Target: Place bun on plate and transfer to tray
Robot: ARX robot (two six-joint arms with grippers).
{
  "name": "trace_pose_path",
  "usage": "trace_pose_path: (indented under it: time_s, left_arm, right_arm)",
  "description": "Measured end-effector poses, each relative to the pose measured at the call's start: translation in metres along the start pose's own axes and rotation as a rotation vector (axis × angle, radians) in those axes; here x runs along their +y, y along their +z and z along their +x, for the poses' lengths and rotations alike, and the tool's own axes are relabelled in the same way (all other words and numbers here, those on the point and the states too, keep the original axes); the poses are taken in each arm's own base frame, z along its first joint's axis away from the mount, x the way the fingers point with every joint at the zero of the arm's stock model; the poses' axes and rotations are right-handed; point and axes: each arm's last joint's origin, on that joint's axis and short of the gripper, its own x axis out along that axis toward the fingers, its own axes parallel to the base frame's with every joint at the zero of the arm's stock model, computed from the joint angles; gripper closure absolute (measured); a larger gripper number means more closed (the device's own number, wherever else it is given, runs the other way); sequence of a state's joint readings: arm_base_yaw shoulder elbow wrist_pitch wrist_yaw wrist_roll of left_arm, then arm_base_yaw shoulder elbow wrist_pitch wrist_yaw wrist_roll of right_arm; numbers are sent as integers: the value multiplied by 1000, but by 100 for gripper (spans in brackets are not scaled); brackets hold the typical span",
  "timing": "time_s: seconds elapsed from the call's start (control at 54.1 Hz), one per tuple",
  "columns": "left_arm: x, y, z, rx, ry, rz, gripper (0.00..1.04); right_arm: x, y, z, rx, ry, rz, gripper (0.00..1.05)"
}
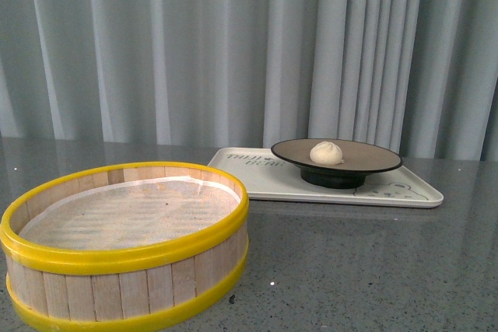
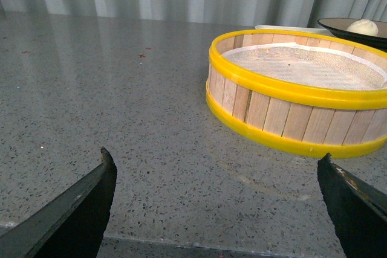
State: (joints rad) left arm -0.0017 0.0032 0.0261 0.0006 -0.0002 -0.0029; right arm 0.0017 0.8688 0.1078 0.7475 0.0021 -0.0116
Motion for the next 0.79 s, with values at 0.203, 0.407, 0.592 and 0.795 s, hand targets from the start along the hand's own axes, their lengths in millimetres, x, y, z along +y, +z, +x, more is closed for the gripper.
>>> trace_pose_path:
  time_s: [0.203, 0.407, 0.592, 0.795]
  left_arm:
    - [0, 0, 0, 0, 0, 0, 7]
    - [0, 0, 0, 0, 0, 0, 7]
    - [0, 0, 0, 0, 0, 0, 7]
    - [0, 0, 0, 0, 0, 0, 7]
  right_arm:
    - [0, -4, -14, -4, 0, 0, 103]
    - [0, -16, -24, 3, 0, 0, 103]
    - [0, -13, -31, -10, 0, 0, 103]
    - [0, -12, -38, -14, 0, 0, 103]
